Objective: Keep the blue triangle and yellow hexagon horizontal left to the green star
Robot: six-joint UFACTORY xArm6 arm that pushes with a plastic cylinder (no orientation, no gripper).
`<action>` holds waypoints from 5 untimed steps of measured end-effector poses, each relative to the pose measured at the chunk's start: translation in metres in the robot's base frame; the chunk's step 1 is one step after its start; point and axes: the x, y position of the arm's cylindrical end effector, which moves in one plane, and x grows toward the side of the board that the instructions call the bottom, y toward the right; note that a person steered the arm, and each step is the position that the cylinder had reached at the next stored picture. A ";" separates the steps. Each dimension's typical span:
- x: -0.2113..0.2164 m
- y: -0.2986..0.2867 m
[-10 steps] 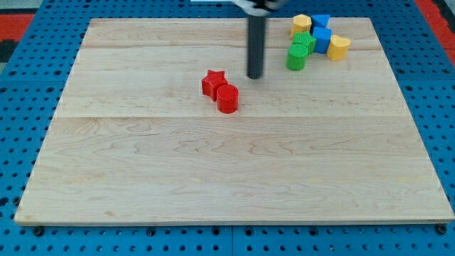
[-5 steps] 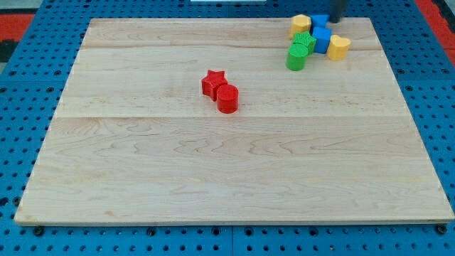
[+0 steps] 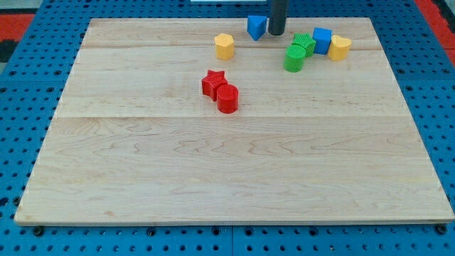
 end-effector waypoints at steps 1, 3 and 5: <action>-0.002 0.003; -0.024 0.003; -0.006 -0.003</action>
